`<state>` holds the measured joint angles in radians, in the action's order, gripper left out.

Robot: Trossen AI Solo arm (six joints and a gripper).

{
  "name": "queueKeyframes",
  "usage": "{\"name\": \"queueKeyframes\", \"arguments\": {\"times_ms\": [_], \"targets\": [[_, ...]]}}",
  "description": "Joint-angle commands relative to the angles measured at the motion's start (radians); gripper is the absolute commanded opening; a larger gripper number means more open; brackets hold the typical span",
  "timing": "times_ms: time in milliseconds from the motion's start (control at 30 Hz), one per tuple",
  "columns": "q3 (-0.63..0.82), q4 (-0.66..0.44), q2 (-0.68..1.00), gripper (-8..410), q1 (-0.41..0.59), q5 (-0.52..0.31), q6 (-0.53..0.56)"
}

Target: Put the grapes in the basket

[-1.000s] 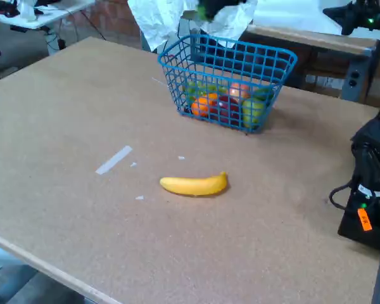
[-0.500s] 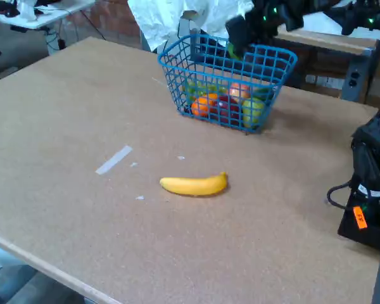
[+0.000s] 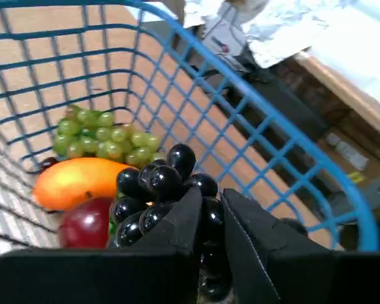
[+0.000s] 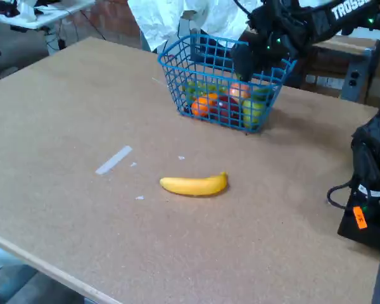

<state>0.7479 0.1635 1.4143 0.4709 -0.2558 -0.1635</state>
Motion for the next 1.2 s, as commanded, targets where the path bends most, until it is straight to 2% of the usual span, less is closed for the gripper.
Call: {"name": "queueKeyframes", "arguments": {"times_ms": [0,233,367,1167], "targets": [[0.001,0.022,0.0,56,0.013,0.069,0.007],[0.001,0.079,0.0,165,0.015,0.064,0.033],[0.001,0.092,0.0,203,0.015,0.063,0.033],[0.001,0.102,-0.001,210,0.014,0.064,0.029]]}}
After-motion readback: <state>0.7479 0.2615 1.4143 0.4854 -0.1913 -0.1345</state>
